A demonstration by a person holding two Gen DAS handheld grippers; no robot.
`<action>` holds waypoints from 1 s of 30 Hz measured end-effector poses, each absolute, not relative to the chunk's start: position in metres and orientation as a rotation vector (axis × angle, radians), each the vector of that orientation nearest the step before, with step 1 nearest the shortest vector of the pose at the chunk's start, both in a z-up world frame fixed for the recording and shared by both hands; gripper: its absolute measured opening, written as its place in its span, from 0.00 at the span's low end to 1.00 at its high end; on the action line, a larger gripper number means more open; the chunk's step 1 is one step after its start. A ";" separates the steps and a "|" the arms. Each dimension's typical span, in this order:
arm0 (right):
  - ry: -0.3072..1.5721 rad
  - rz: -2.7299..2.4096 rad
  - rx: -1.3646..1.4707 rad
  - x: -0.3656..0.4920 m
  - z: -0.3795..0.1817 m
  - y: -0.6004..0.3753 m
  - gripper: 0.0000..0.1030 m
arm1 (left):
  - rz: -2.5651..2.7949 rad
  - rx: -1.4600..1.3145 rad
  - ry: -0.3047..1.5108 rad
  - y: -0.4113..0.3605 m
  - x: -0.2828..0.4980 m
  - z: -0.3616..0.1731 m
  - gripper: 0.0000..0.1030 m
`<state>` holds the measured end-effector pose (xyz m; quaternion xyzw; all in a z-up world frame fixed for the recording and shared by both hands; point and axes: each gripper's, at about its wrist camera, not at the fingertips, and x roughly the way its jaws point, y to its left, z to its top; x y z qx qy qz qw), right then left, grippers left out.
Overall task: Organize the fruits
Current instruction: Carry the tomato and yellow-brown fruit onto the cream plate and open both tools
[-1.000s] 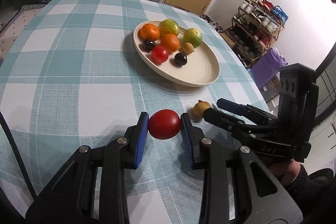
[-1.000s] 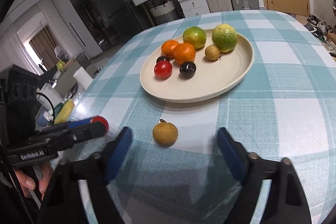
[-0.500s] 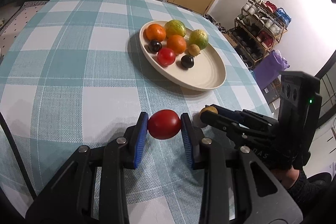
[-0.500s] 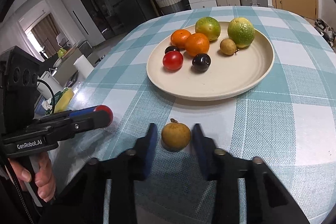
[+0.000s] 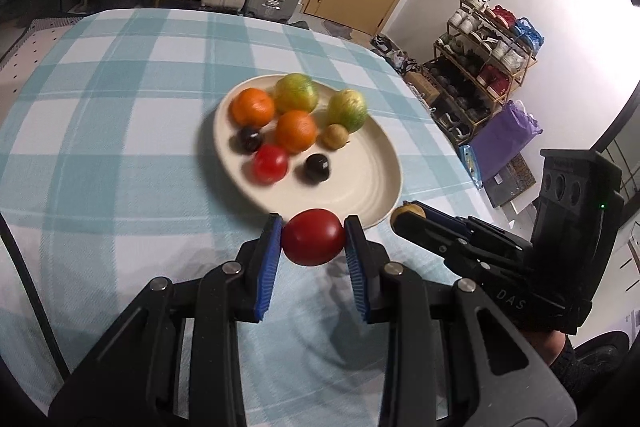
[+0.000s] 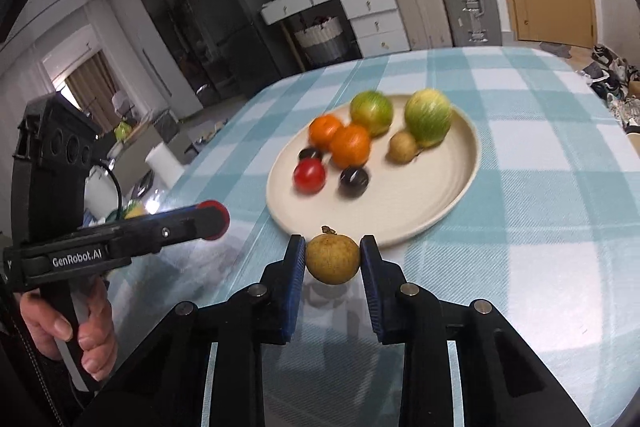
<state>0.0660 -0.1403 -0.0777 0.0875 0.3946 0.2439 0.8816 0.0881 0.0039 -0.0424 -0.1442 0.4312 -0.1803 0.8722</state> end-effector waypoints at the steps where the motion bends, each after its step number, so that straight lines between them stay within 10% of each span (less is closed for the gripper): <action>1: 0.819 0.509 0.191 0.069 -0.076 -0.144 0.28 | -0.383 -0.298 0.902 -0.001 0.092 -0.042 0.27; 30: 0.827 0.475 0.267 0.158 -0.076 -0.186 0.28 | -0.439 -0.266 0.969 -0.073 0.195 -0.066 0.27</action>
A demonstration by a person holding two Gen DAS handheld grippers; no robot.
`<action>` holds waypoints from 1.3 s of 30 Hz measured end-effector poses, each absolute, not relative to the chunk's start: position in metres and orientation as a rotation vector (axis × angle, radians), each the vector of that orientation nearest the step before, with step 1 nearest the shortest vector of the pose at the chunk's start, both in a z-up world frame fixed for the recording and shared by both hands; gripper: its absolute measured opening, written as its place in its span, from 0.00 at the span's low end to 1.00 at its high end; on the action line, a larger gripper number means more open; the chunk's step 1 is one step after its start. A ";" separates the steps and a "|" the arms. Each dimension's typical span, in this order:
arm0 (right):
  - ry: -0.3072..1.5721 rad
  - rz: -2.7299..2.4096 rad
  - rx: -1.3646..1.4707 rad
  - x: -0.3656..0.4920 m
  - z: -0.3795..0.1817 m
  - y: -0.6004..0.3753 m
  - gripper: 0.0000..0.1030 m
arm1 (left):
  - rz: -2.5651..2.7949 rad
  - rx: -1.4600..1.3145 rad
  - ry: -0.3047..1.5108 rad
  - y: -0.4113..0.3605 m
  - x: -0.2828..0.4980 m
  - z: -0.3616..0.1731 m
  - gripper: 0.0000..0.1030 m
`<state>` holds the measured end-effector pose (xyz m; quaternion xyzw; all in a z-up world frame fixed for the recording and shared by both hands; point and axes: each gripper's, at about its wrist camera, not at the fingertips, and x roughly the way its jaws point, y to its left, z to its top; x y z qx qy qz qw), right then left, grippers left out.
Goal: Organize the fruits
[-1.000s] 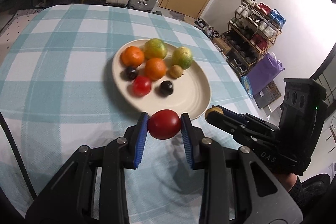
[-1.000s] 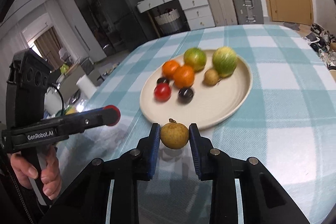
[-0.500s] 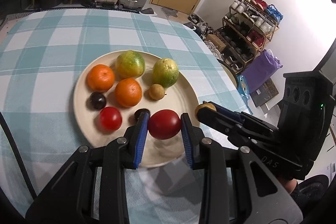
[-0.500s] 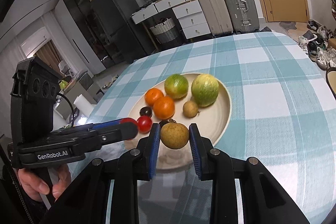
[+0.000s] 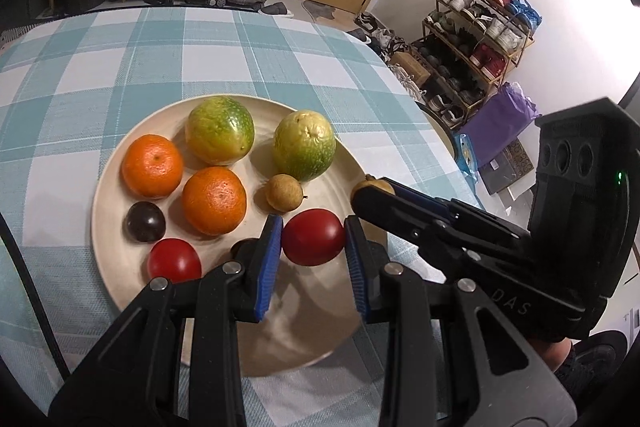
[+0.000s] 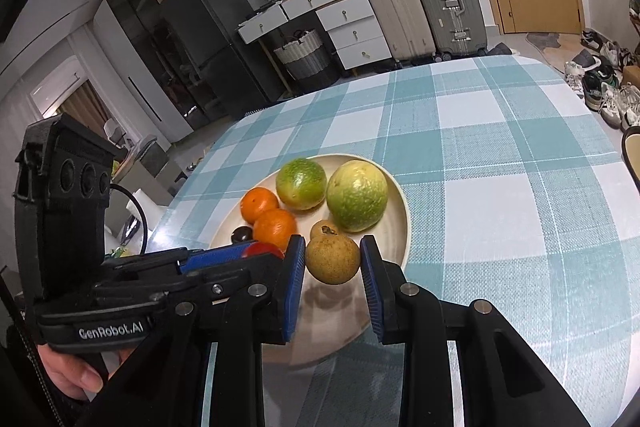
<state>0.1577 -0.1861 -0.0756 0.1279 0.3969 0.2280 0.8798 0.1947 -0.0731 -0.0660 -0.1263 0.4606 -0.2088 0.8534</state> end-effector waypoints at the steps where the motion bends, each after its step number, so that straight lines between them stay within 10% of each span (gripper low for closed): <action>1: 0.831 0.473 0.273 0.160 -0.077 -0.186 0.28 | -0.442 -0.269 0.974 -0.074 0.196 -0.068 0.27; 17: 0.855 0.459 0.307 0.173 -0.087 -0.190 0.29 | -0.443 -0.311 0.971 -0.065 0.203 -0.076 0.27; 35: 0.772 0.416 0.350 0.142 -0.062 -0.206 0.56 | -0.329 -0.241 0.893 -0.046 0.160 -0.040 0.29; 39: 0.734 0.407 0.341 0.130 -0.050 -0.204 0.71 | -0.275 -0.213 0.873 -0.041 0.148 -0.030 0.44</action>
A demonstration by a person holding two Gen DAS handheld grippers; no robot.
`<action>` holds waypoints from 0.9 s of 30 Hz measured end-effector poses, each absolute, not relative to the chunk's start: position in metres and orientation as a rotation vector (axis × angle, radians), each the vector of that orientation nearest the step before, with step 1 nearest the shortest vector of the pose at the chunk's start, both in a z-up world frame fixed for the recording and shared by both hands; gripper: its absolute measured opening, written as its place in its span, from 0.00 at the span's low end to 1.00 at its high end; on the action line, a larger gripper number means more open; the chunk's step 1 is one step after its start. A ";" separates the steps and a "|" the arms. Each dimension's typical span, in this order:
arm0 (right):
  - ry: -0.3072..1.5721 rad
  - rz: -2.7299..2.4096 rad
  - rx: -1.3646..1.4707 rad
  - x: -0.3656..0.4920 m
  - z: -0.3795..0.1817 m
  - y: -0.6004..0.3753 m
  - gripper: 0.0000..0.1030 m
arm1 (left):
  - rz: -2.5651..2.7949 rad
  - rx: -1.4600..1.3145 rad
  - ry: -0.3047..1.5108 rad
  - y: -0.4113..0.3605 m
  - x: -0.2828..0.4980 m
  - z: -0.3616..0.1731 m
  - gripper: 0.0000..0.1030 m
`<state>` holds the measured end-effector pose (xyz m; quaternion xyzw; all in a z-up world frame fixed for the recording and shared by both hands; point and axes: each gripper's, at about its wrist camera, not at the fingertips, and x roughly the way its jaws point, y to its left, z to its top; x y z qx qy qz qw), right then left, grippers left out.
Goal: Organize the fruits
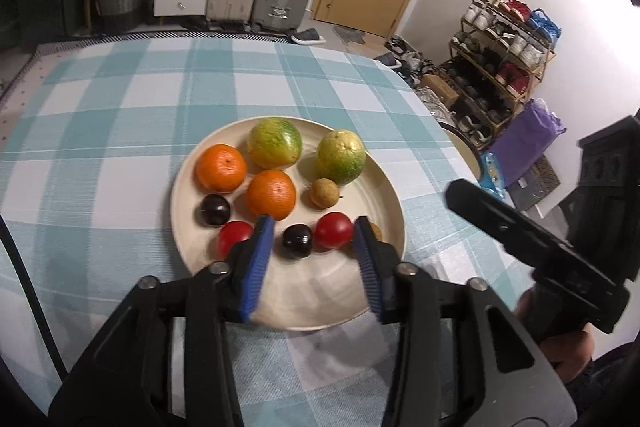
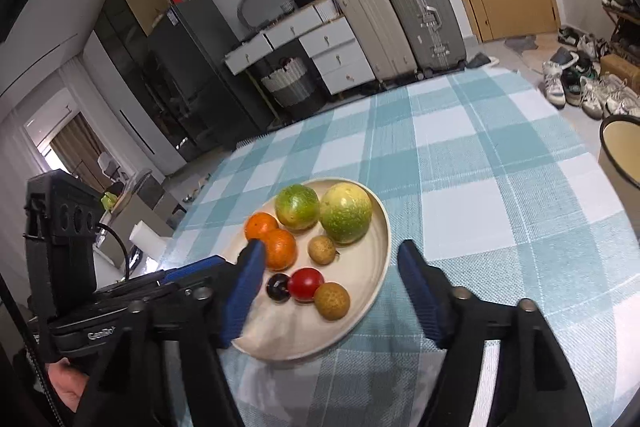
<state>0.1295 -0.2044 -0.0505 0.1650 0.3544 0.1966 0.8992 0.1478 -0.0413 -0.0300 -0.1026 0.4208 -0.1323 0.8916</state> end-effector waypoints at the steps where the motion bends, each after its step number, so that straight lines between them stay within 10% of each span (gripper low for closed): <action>1: 0.718 0.411 0.337 0.125 -0.046 -0.204 0.71 | -0.258 -0.206 0.865 -0.040 0.145 -0.028 0.46; 18: 0.533 0.458 0.256 0.071 0.012 -0.176 0.99 | -0.065 -0.118 0.639 -0.010 0.079 0.032 1.00; 27: 0.382 0.424 0.141 0.038 0.028 -0.167 1.00 | -0.033 -0.040 0.449 -0.009 0.034 0.062 0.99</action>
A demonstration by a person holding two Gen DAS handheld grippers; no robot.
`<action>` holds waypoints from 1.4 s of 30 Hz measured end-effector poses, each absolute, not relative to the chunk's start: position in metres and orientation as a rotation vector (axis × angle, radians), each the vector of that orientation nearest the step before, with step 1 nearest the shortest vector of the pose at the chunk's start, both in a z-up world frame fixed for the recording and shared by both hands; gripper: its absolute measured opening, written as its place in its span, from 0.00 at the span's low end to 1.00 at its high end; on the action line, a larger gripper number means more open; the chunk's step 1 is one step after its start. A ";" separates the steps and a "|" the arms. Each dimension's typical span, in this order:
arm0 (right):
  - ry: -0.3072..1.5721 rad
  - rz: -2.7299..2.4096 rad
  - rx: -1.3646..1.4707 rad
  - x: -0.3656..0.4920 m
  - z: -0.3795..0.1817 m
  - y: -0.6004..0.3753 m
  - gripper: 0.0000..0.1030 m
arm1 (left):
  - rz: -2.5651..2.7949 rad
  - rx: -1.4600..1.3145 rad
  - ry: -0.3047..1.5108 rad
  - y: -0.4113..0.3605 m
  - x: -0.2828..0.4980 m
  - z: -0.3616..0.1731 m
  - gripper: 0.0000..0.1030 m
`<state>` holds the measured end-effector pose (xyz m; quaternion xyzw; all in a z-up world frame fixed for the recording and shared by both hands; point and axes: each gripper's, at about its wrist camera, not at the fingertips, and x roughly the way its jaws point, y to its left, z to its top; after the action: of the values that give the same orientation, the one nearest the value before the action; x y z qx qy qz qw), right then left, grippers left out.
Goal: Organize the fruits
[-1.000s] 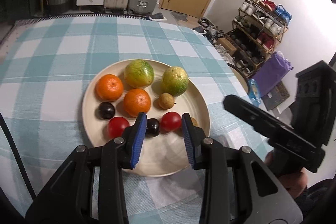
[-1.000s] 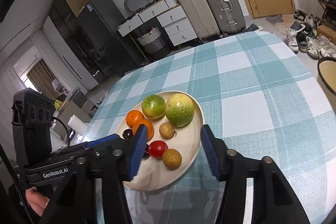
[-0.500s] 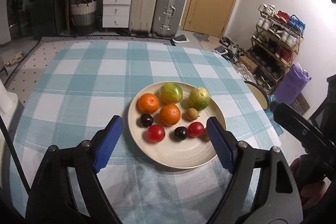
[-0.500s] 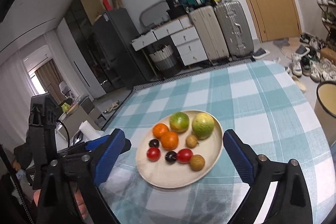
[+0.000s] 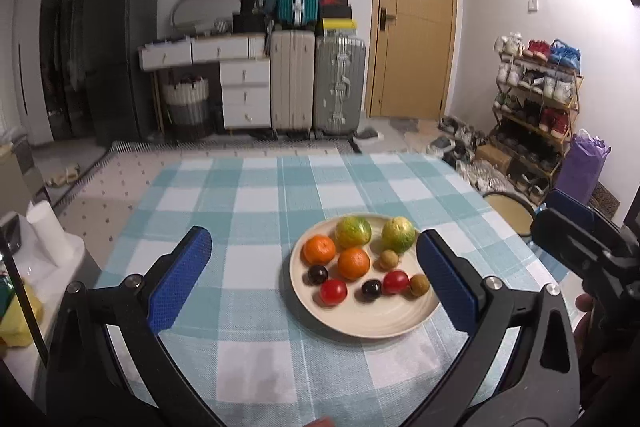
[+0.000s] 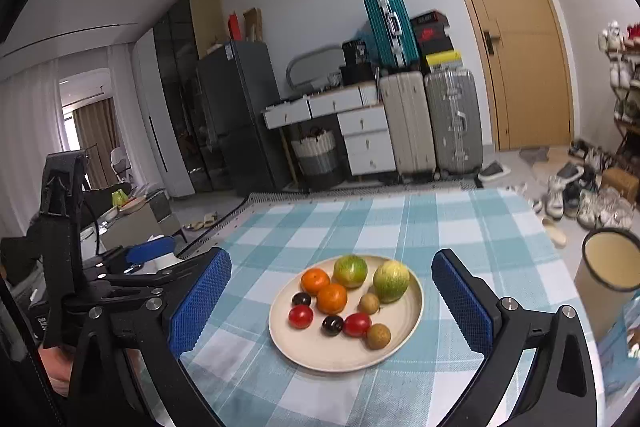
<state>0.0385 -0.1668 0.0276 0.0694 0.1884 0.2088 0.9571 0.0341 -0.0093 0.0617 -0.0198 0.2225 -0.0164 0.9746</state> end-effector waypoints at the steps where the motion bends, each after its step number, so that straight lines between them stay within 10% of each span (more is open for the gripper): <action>1: 0.374 0.419 0.134 0.036 0.028 -0.166 1.00 | -0.041 -0.039 0.418 -0.008 0.028 0.065 0.99; 42: 0.217 0.291 -0.038 -0.023 -0.036 -0.193 1.00 | 0.066 -0.038 0.323 0.048 -0.011 -0.035 0.99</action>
<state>-0.0234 -0.1932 -0.0358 -0.0188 0.1078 0.1449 0.9834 -0.0108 0.0476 -0.0347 -0.0191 0.1608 0.0327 0.9863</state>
